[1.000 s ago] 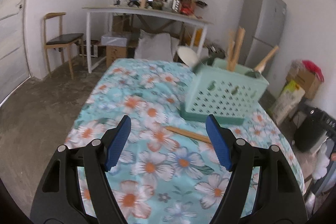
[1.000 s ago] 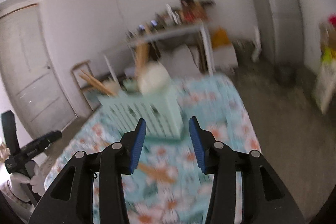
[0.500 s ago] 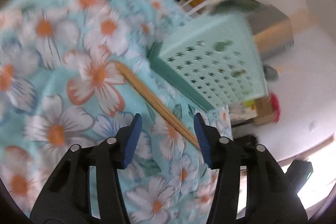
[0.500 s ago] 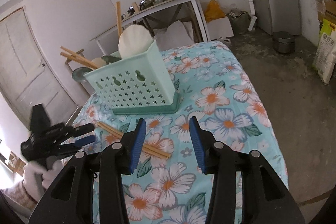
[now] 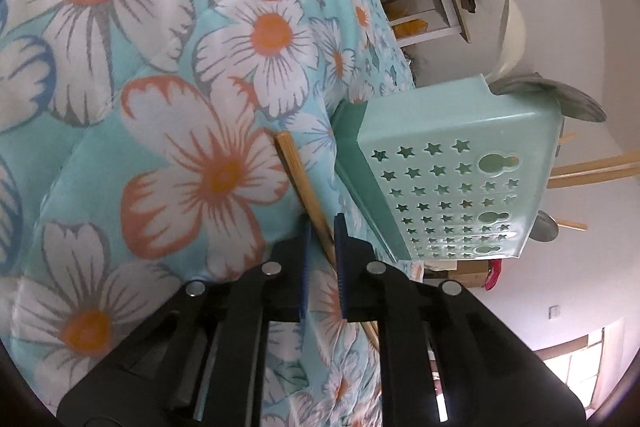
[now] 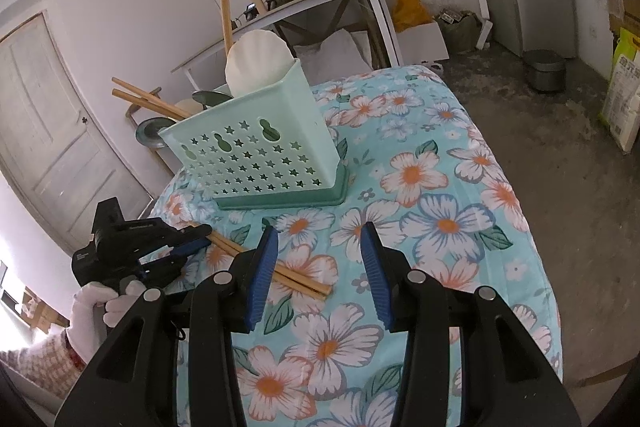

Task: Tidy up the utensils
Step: 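Reach both tools to the last chopsticks on the bedspread and close on them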

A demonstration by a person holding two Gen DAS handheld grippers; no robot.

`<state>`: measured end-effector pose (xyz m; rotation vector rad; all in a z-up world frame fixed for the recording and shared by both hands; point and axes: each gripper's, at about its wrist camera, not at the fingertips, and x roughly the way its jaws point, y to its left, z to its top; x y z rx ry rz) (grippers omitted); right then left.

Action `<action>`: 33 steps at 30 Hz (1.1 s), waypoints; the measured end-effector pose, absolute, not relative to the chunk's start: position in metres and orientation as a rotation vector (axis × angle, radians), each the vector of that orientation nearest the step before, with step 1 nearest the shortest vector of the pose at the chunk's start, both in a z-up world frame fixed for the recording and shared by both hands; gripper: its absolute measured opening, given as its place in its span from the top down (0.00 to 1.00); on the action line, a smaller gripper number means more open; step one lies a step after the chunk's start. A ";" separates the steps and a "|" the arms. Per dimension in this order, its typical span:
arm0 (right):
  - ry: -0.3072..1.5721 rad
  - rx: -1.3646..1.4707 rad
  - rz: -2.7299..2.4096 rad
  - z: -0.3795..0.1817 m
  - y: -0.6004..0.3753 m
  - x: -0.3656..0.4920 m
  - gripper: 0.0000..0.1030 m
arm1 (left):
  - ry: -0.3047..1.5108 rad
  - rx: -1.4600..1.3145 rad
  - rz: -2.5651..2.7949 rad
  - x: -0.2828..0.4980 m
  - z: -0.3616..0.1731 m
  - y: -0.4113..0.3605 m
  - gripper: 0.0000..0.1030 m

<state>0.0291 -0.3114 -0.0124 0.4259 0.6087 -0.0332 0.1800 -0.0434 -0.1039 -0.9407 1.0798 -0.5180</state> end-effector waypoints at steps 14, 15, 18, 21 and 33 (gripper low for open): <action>0.599 0.415 -0.037 -0.007 -0.310 0.022 0.59 | 1.067 -0.869 -0.528 0.145 -0.092 -0.003 0.89; 0.600 0.411 -0.033 -0.006 -0.308 0.023 0.59 | 1.060 -0.855 -0.519 0.141 -0.091 0.003 0.88; 0.607 0.404 -0.015 -0.007 -0.304 0.026 0.59 | 1.025 -0.774 -0.469 0.128 -0.085 0.019 0.87; 0.648 0.416 0.054 -0.010 -0.295 0.042 0.59 | 0.971 -0.691 -0.429 0.118 -0.079 0.032 0.85; 0.797 -0.036 0.374 -0.032 -0.176 0.146 0.60 | 0.860 -0.609 -0.447 0.101 -0.076 0.038 0.82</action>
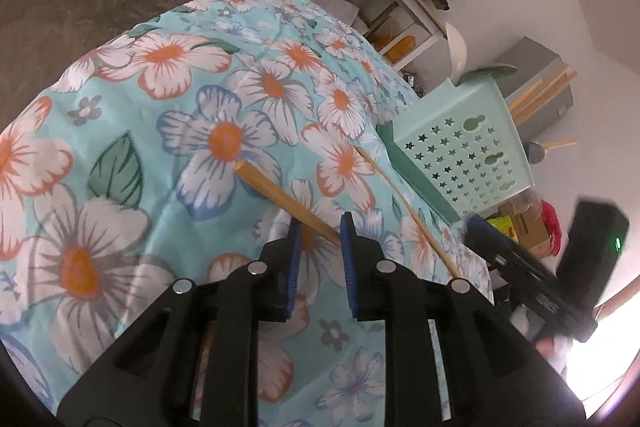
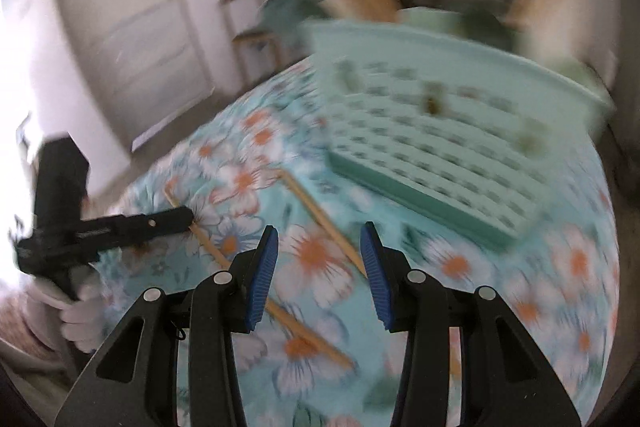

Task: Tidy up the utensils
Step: 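Reach both tools to the last chopsticks on the bedspread and close on them, then lift both held chopsticks upright above the mint holder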

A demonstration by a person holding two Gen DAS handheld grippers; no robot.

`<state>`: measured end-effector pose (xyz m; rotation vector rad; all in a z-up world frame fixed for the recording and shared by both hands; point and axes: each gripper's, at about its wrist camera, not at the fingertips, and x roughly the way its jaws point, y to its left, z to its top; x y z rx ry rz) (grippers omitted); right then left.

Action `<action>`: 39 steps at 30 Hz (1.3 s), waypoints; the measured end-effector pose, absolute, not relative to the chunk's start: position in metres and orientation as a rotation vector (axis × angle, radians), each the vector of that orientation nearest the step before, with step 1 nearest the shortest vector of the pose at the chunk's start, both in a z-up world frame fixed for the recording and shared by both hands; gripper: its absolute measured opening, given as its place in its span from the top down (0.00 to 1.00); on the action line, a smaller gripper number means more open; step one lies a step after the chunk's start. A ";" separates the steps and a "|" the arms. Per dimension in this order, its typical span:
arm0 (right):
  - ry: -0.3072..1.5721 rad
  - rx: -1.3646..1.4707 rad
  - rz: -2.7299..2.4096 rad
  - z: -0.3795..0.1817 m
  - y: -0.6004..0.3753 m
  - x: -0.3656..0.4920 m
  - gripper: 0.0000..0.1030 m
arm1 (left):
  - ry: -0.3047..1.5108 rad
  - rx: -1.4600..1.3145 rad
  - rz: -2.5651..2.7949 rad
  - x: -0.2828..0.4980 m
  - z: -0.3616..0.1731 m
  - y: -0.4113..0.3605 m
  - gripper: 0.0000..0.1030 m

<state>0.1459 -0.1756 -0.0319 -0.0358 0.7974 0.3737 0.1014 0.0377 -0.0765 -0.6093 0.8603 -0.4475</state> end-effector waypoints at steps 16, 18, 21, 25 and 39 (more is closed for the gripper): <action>0.902 -0.330 0.425 -0.066 -0.106 0.221 0.88 | 0.829 -0.605 -0.469 0.097 -0.082 0.039 0.81; 0.881 -0.333 0.419 -0.062 -0.106 0.218 0.91 | 0.829 -0.605 -0.469 0.097 -0.082 0.039 0.81; 0.836 -0.304 0.409 -0.047 -0.112 0.206 0.94 | 0.828 -0.604 -0.468 0.097 -0.083 0.039 0.81; 0.739 -0.245 0.375 -0.013 -0.135 0.176 0.94 | 0.829 -0.605 -0.466 0.097 -0.082 0.039 0.80; 0.436 0.206 0.185 0.080 -0.262 0.067 0.94 | 0.640 -0.408 -0.425 0.088 -0.010 0.029 0.87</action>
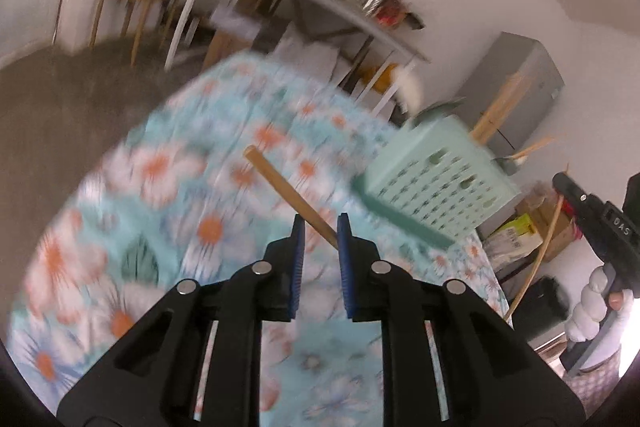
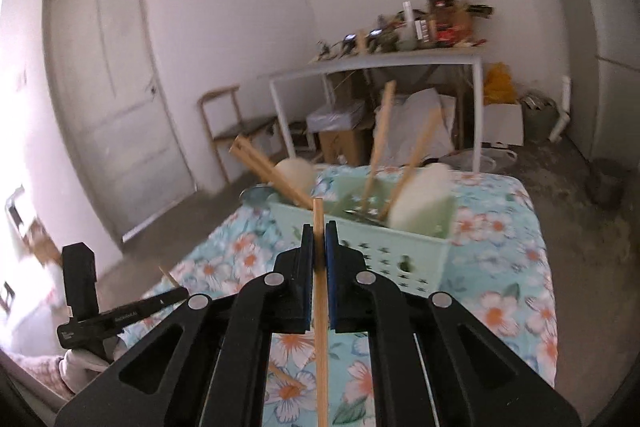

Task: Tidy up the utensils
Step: 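Lift both held chopsticks upright above the mint holder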

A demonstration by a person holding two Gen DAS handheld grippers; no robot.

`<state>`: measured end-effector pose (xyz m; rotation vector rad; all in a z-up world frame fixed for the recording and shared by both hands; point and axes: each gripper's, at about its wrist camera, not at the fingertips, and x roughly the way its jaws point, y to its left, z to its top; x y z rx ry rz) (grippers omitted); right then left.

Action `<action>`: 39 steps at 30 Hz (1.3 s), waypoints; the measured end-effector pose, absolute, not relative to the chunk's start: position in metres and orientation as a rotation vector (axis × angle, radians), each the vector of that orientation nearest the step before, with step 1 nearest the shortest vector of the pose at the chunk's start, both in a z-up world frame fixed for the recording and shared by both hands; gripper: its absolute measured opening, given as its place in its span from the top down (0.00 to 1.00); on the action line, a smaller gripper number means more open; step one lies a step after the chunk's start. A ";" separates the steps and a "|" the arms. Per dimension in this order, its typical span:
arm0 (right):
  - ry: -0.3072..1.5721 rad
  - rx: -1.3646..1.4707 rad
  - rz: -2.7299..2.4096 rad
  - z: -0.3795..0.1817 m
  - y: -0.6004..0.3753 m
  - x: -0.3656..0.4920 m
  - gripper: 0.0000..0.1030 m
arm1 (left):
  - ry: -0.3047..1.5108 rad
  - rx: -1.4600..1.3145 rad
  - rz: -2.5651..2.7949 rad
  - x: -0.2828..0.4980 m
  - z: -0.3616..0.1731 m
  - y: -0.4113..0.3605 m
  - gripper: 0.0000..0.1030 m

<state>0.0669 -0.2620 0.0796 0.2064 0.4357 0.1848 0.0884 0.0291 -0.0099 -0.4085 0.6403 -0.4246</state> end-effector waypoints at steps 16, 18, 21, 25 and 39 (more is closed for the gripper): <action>0.392 0.282 0.141 0.068 -0.278 0.033 0.94 | 0.489 -0.040 -0.550 0.073 0.065 -0.074 0.93; 0.386 0.295 0.136 0.068 -0.282 0.029 0.94 | 0.498 -0.026 -0.552 0.074 0.067 -0.081 0.93; 0.373 0.302 0.137 0.071 -0.286 0.025 0.94 | 0.519 0.006 -0.547 0.080 0.071 -0.093 0.93; 0.356 0.300 0.135 0.074 -0.289 0.022 0.94 | 0.543 0.028 -0.537 0.085 0.076 -0.105 0.93; 0.350 0.310 0.142 0.079 -0.292 0.016 0.94 | 0.563 0.067 -0.533 0.086 0.082 -0.125 0.94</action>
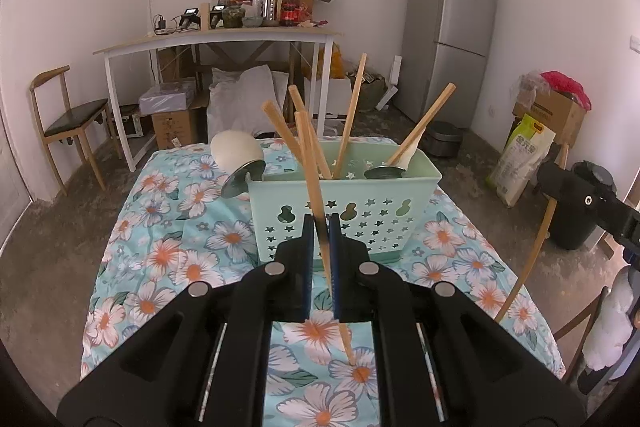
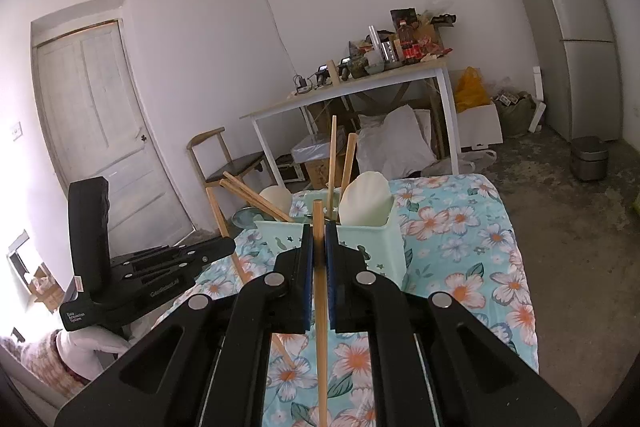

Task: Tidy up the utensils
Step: 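Lift both held chopsticks upright above the mint holder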

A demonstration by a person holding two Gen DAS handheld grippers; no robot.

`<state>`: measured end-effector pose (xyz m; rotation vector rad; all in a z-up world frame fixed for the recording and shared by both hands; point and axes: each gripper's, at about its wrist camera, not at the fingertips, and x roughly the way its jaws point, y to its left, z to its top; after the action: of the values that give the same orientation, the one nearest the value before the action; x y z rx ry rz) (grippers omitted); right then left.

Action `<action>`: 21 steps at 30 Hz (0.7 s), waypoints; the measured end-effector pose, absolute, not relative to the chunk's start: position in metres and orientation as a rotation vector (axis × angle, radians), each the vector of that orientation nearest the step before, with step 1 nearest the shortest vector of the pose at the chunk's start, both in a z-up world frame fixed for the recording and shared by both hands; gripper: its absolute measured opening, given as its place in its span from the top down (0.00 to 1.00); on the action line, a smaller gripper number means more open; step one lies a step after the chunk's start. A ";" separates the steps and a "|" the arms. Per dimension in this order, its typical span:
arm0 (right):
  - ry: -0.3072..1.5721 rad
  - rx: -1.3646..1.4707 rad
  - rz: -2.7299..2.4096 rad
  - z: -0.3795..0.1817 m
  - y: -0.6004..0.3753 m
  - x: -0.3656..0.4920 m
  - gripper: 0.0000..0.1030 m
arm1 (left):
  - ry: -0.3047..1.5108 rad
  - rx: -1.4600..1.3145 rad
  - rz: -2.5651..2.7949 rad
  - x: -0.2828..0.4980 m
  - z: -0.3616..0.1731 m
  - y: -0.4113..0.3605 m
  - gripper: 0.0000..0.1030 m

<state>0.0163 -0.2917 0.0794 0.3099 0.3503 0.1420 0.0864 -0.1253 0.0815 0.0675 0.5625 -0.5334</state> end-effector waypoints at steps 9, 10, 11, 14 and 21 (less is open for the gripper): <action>0.346 0.309 0.148 0.082 -0.289 0.016 0.94 | 0.562 0.069 -0.530 0.086 0.082 -0.126 0.94; 0.345 0.310 0.150 0.082 -0.288 0.015 0.94 | 0.562 0.070 -0.531 0.086 0.082 -0.126 0.94; 0.344 0.311 0.152 0.083 -0.288 0.015 0.94 | 0.561 0.070 -0.531 0.086 0.082 -0.126 0.94; 0.343 0.310 0.155 0.083 -0.287 0.015 0.94 | 0.561 0.071 -0.531 0.086 0.082 -0.126 0.94; 0.338 0.310 0.165 0.084 -0.285 0.015 0.94 | 0.560 0.071 -0.529 0.086 0.082 -0.127 0.94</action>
<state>0.0153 -0.2850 0.0839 0.3105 0.3377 0.1650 0.0863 -0.1266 0.0824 0.0714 0.5602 -0.5291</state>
